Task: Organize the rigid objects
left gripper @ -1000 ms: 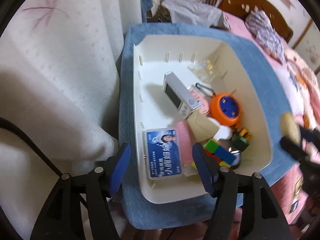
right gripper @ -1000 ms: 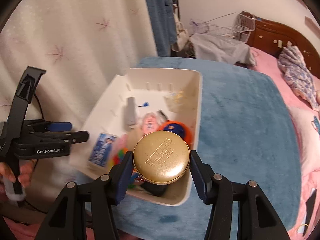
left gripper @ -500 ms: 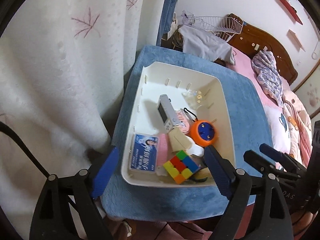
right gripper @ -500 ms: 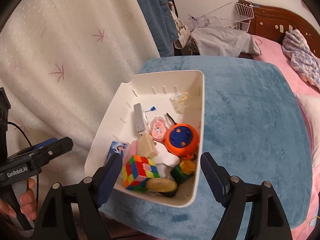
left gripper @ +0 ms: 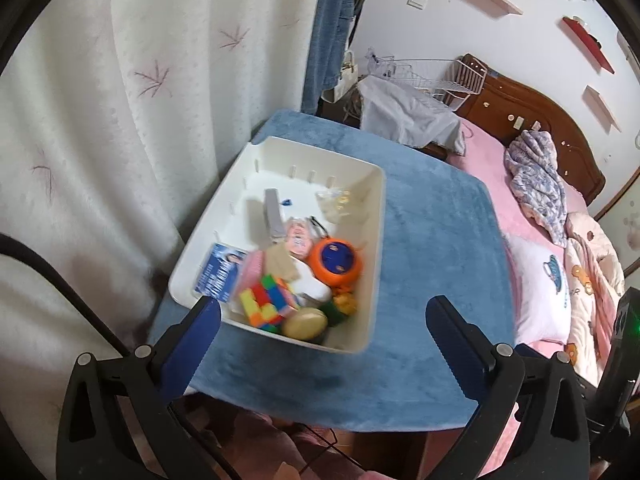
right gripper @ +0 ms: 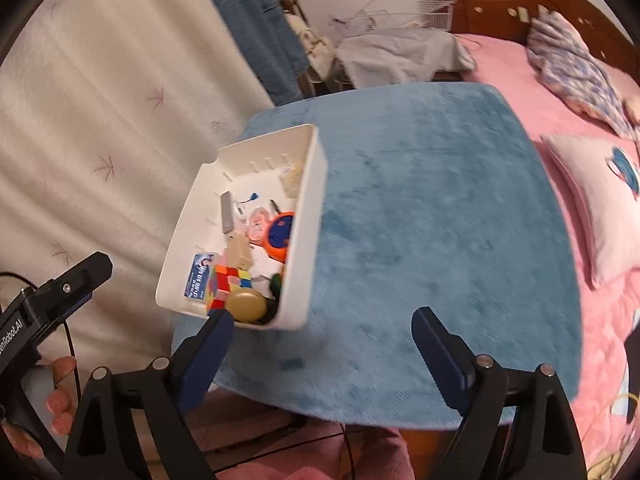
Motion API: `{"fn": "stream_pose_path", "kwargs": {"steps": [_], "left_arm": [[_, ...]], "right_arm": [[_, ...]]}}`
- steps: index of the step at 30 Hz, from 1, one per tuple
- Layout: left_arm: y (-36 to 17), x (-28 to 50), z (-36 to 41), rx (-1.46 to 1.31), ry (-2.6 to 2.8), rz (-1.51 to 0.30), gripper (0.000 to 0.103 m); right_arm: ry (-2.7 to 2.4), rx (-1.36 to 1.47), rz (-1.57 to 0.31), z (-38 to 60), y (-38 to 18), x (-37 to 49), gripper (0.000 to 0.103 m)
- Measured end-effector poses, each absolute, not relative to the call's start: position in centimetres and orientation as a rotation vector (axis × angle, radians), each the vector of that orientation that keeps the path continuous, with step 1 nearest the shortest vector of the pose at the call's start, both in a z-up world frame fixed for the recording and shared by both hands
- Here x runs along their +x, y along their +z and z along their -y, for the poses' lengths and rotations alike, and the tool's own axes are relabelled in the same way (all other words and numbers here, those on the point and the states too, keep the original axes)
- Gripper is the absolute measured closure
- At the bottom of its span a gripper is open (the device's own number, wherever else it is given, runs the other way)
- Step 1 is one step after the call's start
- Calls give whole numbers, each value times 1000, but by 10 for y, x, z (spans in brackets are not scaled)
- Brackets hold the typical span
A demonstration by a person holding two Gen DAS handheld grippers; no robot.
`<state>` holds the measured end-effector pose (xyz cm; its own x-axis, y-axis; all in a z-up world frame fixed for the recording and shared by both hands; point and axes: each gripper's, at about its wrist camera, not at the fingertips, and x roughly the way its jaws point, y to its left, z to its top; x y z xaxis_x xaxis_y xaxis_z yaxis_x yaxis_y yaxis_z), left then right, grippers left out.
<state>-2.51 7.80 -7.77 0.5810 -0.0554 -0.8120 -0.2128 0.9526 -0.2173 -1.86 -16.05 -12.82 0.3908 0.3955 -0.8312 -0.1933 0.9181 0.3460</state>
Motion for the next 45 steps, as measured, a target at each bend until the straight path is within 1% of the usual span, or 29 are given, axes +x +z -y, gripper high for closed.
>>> {"fn": "stream_pose_path", "kwargs": {"steps": [2, 3, 10, 17, 22, 26, 34, 45], "left_arm": [[-71, -28, -65, -309, 81, -949, 1], [-68, -30, -60, -302, 73, -947, 1], [-40, -38, -38, -240, 59, -907, 1], [-28, -50, -32, -143, 109, -872, 1], [-27, -58, -38, -112, 141, -828, 1], [-28, -57, -37, -84, 133, -832, 1], [-28, -54, -31, -1, 132, -824, 1], [-29, -49, -30, 11, 111, -832, 1]], "right_arm": [[352, 223, -1108, 178, -121, -26, 10], [344, 234, -1107, 185, -116, -29, 0], [270, 255, -1052, 215, -76, -61, 0], [227, 166, -973, 201, -50, -83, 0], [209, 154, -955, 193, -54, -87, 0], [191, 151, -989, 188, -61, -85, 0], [165, 132, -983, 179, -59, -84, 0], [148, 108, -1001, 171, -61, -81, 0]]}}
